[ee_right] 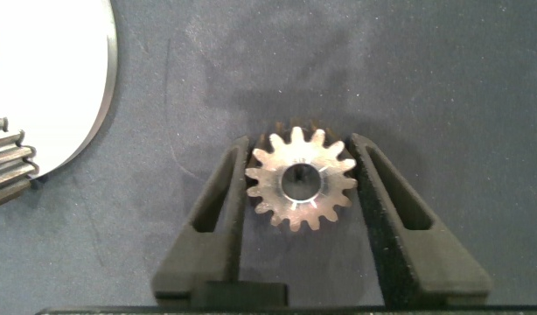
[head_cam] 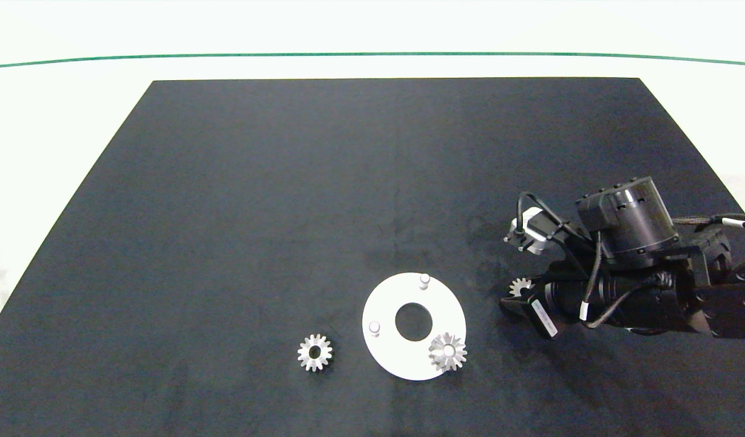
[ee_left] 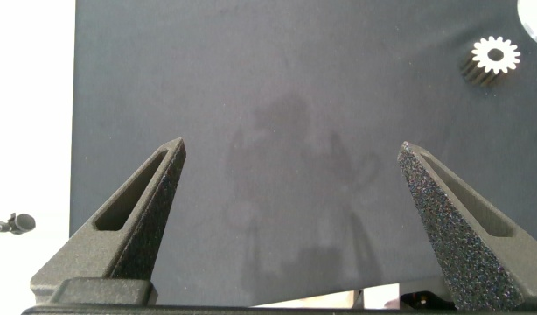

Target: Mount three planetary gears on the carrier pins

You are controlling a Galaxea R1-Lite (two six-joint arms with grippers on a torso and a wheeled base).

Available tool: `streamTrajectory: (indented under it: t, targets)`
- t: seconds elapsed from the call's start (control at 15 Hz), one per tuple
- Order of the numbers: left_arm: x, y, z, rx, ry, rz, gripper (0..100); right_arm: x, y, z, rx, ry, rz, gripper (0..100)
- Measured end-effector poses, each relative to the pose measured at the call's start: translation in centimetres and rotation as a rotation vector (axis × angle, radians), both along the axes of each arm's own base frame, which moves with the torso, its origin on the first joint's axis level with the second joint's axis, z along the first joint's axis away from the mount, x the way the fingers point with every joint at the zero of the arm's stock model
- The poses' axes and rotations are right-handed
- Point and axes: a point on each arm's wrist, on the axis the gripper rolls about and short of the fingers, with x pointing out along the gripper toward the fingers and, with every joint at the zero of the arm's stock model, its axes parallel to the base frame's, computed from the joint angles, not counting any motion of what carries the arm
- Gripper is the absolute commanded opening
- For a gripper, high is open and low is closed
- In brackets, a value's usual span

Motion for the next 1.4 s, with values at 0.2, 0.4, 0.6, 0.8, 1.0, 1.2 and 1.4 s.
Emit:
streamTrajectory:
  t: [0.2, 0.4, 0.6, 0.8, 1.0, 1.2, 1.4]
  targets:
    - [0.0, 0.0, 0.0, 0.000, 0.001, 0.001, 100, 0.1, 0.0, 0.0, 0.000, 0.002, 0.001, 35]
    - [0.0, 0.0, 0.0, 0.000, 0.003, 0.001, 100, 0.1, 0.0, -0.1, -0.001, 0.004, 0.001, 29]
    - [0.0, 0.0, 0.0, 0.000, 0.004, 0.001, 100, 0.0, 0.0, -0.2, -0.005, 0.008, 0.001, 23]
    - [0.1, 0.0, -0.1, 0.000, 0.008, 0.001, 100, 0.0, 0.0, -0.2, -0.009, 0.011, 0.001, 17]
    - [0.1, 0.0, -0.1, 0.000, 0.009, 0.002, 100, -0.1, 0.0, -0.3, -0.016, 0.013, 0.005, 11]
    - [0.2, 0.0, -0.3, 0.001, 0.015, 0.001, 100, -0.2, 0.1, 0.0, -0.029, 0.024, 0.018, 10]
    - [0.2, 0.0, -0.3, 0.006, 0.017, 0.001, 100, -0.4, 1.1, 1.9, -0.037, 0.037, 0.055, 10]
